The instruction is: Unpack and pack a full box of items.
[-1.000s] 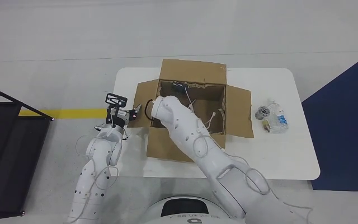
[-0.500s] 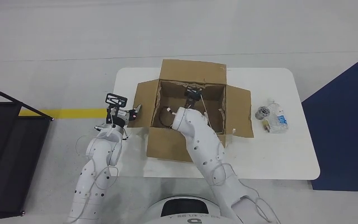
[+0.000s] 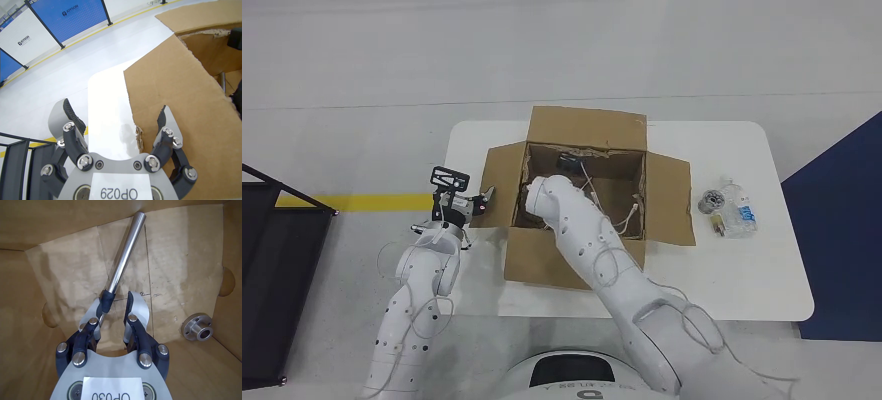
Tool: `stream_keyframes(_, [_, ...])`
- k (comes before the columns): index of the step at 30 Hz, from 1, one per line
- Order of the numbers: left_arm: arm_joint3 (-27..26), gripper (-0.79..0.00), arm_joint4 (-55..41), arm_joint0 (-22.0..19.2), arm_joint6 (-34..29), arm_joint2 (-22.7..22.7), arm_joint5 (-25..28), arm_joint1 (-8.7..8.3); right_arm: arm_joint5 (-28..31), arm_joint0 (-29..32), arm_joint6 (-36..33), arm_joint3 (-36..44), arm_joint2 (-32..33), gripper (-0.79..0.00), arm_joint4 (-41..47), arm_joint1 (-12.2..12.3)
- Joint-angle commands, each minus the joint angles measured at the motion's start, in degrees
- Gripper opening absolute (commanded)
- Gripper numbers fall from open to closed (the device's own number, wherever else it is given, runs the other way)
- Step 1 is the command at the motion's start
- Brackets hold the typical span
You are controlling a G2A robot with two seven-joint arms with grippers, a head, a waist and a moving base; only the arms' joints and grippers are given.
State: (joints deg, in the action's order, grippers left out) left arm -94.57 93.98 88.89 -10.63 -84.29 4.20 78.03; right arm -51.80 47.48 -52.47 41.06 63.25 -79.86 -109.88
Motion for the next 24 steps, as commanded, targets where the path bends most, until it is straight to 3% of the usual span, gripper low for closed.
stream_keyframes(1, [0.0,0.0,0.0,0.0,0.0,0.0,0.0,0.0,-0.66,-1.69,0.65,-3.39,-0.19,-0.551,0.92,-0.47])
stream_keyframes(9, [0.0,0.0,0.0,0.0,0.0,0.0,0.0,0.0,-2.6,-6.83,2.59,-12.07,-0.57,-0.603,5.16,-1.73])
stream_keyframes(14, [0.0,0.0,0.0,0.0,0.0,0.0,0.0,0.0,-3.32,-8.65,3.31,-15.0,-0.58,-0.785,6.93,-2.09])
stream_keyframes(20, [0.0,0.0,0.0,0.0,0.0,0.0,0.0,0.0,-3.26,-9.55,4.34,-15.81,-0.33,-0.785,8.72,-2.18])
stream_keyframes(24, [0.0,0.0,0.0,0.0,0.0,0.0,0.0,0.0,-1.66,-7.95,7.14,-11.93,0.32,-0.785,10.28,-1.93])
